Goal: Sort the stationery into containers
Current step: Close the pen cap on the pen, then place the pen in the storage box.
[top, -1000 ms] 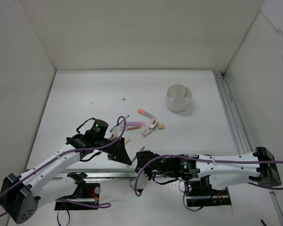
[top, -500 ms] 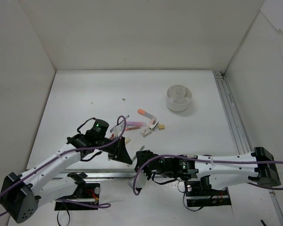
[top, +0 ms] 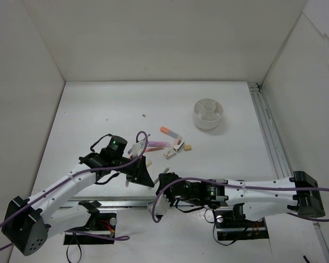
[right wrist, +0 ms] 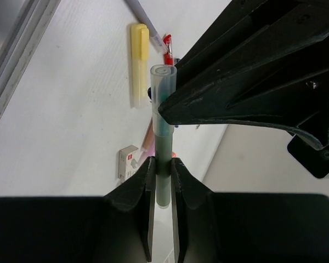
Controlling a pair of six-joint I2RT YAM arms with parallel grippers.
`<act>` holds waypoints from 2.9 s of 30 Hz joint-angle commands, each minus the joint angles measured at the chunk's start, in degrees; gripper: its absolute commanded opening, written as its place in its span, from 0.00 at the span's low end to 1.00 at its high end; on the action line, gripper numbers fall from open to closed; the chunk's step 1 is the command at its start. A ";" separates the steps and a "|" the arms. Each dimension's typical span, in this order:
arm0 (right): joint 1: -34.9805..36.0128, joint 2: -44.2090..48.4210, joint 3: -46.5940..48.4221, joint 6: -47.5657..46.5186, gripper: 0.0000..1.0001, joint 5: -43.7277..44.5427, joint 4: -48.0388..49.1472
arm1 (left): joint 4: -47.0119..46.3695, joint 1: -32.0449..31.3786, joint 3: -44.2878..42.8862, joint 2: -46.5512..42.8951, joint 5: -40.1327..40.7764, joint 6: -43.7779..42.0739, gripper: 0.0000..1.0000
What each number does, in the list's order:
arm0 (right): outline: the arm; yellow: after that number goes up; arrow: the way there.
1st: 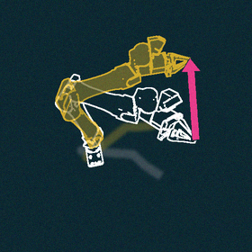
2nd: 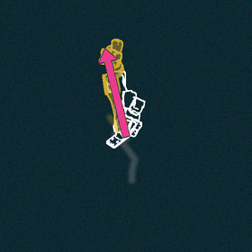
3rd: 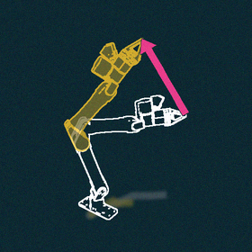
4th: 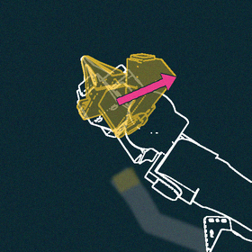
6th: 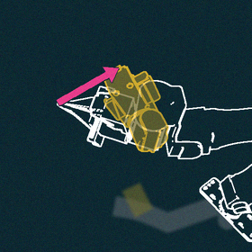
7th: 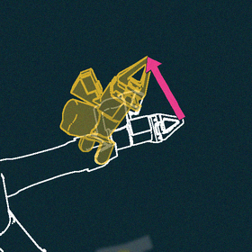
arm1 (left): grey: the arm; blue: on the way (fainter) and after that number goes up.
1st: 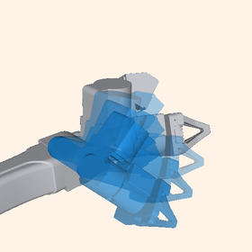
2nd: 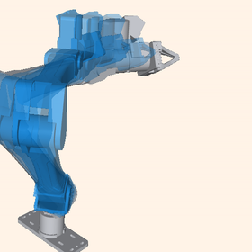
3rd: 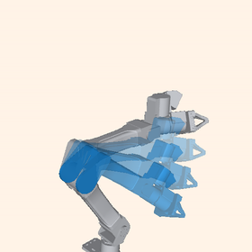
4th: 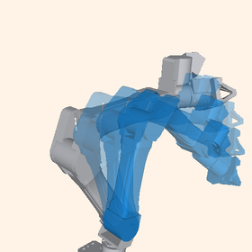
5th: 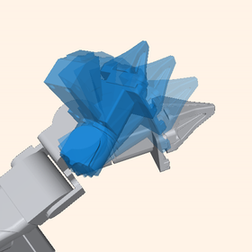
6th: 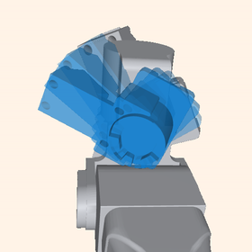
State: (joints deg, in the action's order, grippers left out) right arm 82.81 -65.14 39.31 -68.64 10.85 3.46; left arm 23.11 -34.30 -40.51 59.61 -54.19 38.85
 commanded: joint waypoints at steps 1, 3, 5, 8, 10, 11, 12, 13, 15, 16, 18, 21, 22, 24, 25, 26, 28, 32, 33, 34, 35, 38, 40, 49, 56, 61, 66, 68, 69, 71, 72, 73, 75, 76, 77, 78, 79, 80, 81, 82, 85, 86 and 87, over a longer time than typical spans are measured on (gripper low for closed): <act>3.59 0.19 0.86 1.32 0.00 -17.79 15.95 | -24.49 2.31 -6.16 3.21 8.06 -0.53 0.00; 3.50 0.28 0.42 1.49 0.00 -18.49 16.83 | -26.79 2.31 -6.07 4.63 6.22 0.43 0.00; 3.42 0.02 0.07 1.23 0.00 -19.20 17.81 | -27.33 2.31 -6.86 6.30 6.03 0.35 0.00; 3.33 -0.68 0.15 0.62 0.00 -20.25 18.59 | -26.72 0.91 -8.44 7.79 6.91 -0.88 0.00; 3.33 -0.77 0.24 0.61 0.00 -21.30 19.12 | -26.54 0.21 -9.40 8.58 7.17 -1.58 0.00; 3.15 -0.95 0.24 0.61 0.00 -21.66 19.30 | -26.37 0.20 -9.58 8.85 7.35 -1.76 0.00; 2.89 -1.04 0.24 0.88 0.00 -22.01 19.56 | -26.45 0.20 -9.50 8.85 7.70 -1.67 0.00; 2.80 -1.04 0.07 1.05 0.00 -22.97 20.17 | -27.06 0.20 -9.58 9.03 7.87 -1.59 0.00; 2.63 -1.21 0.07 1.58 0.00 -23.68 20.27 | -27.51 0.20 -9.85 9.46 7.61 -1.50 0.00; 2.62 -1.13 -0.11 1.67 0.00 -24.12 20.44 | -27.94 0.20 -10.20 9.73 7.53 -1.41 0.00; 2.54 -0.86 -0.29 1.76 0.00 -24.30 20.44 | -28.30 0.20 -10.55 10.08 7.88 -1.50 0.00; 2.54 -0.51 -0.11 1.76 0.00 -23.78 18.96 | -28.04 -0.41 -10.99 10.26 7.26 -1.41 0.00; 2.54 -0.34 -0.20 1.76 0.00 -22.81 18.86 | -27.34 -0.41 -11.43 9.65 7.43 -1.93 0.00; 2.36 0.19 -0.37 1.93 0.00 -21.67 18.86 | -23.40 -0.94 -12.04 8.33 9.18 -4.21 0.00; 2.36 0.02 -0.46 2.11 0.00 -21.31 19.03 | -21.29 -0.94 -12.48 7.89 9.46 -4.66 0.00; 1.84 0.02 -0.55 2.63 0.00 -20.70 18.95 | -19.27 -0.94 -12.83 7.19 9.46 -5.62 0.00; 1.22 -0.33 -0.81 3.16 0.00 -19.56 19.38 | -17.50 -1.46 -12.84 6.66 9.46 -6.41 0.05; 0.34 -0.77 -1.08 3.08 0.00 -17.36 20.18 | -14.59 -1.99 -12.92 6.21 9.63 -7.38 0.22; 0.25 -0.86 -0.99 2.99 0.00 -17.36 20.27 | -14.24 -1.99 -12.93 6.30 9.63 -7.47 0.23; -0.01 -0.95 -0.82 2.64 0.00 -17.27 20.27 | -14.15 -2.52 -13.01 6.48 9.46 -7.39 0.26; -0.10 -1.04 -0.64 2.46 0.00 -16.57 19.92 | -13.63 -2.52 -13.19 6.91 9.20 -7.47 0.32; -0.71 -1.21 0.15 1.67 0.00 -14.64 18.43 | -12.14 -3.75 -14.33 7.36 9.46 -8.44 0.42; -1.41 -0.95 0.24 1.58 0.00 -14.19 18.07 | -11.08 -4.28 -15.03 7.53 10.16 -9.49 0.47; -6.42 2.04 -0.99 5.53 0.00 -12.26 17.19 | -9.67 -4.81 -15.74 4.99 10.34 -11.16 0.82; -15.99 1.43 -2.48 10.63 0.00 -15.50 20.00 | -11.25 -4.81 -15.74 -0.46 10.69 -12.65 1.00; -21.80 0.37 -0.90 18.35 0.00 -17.62 21.41 | -6.88 -4.81 -17.31 -4.32 16.21 -14.94 1.00; -30.23 0.54 -1.34 30.65 0.00 -17.97 30.25 | -3.87 -4.81 -17.06 -10.90 25.51 -15.47 1.00; -34.61 0.55 -1.25 36.17 0.00 -19.20 32.30 | -3.08 -4.81 -16.36 -13.46 28.95 -15.21 1.00; -35.68 0.46 -0.47 38.12 0.00 -19.46 33.00 | -2.29 -4.81 -16.01 -15.82 32.45 -14.51 1.00; -39.63 -0.24 0.06 41.73 0.00 -20.07 33.36 | -1.76 -4.81 -14.60 -18.21 35.02 -14.07 1.00; -40.09 -0.25 -0.11 42.10 0.00 -21.30 34.06 | -1.76 -4.81 -13.73 -20.31 37.56 -13.46 1.00; -40.79 -0.33 -0.20 42.97 0.00 -21.14 34.67 | -1.58 -4.81 -13.46 -21.20 38.45 -13.45 1.00; -42.54 -0.95 0.67 46.04 0.00 -19.92 34.77 | -0.45 -4.81 -13.37 -22.60 41.08 -13.19 1.00; -43.16 -1.21 1.12 47.10 0.00 -18.86 34.77 | 0.08 -4.81 -13.54 -22.96 42.06 -13.27 1.00; -44.73 -1.65 1.64 49.72 0.00 -18.15 34.77 | 0.52 -4.81 -13.45 -23.05 43.11 -13.27 1.00; -45.62 -2.00 2.69 50.96 0.00 -18.06 34.86 | 0.79 -4.81 -13.37 -23.14 45.12 -13.19 1.00; -46.93 -2.35 3.14 52.28 0.00 -17.71 35.03 | 0.36 -4.81 -12.50 -23.23 45.75 -13.10 1.00; -48.69 -3.49 4.36 54.64 0.00 -17.36 35.21 | 0.18 -4.81 -12.05 -23.23 46.37 -13.19 1.00; -49.83 -4.02 4.89 55.62 0.00 -17.09 35.21 | -0.52 -4.81 -11.09 -23.32 47.94 -13.19 1.00; -51.93 -5.33 5.51 57.03 0.00 -17.18 35.29 | -0.70 -4.81 -10.65 -23.32 49.35 -13.01 1.00; -56.59 -9.28 8.06 60.01 0.00 -18.49 35.82 | -1.05 -4.81 -9.06 -22.88 56.10 -12.14 1.00; -58.09 -10.34 9.46 60.20 0.00 -19.80 35.91 | -1.05 -4.81 -8.80 -22.44 58.04 -12.22 1.00; -59.15 -11.40 10.25 60.73 0.00 -21.82 36.78 | -1.58 -4.81 -8.19 -22.18 58.76 -12.22 1.00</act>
State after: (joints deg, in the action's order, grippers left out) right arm 26.72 -74.24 45.21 -12.78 -8.29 33.69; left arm 24.27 -38.92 -48.56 35.99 -2.68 25.65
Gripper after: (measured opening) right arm 0.108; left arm 0.996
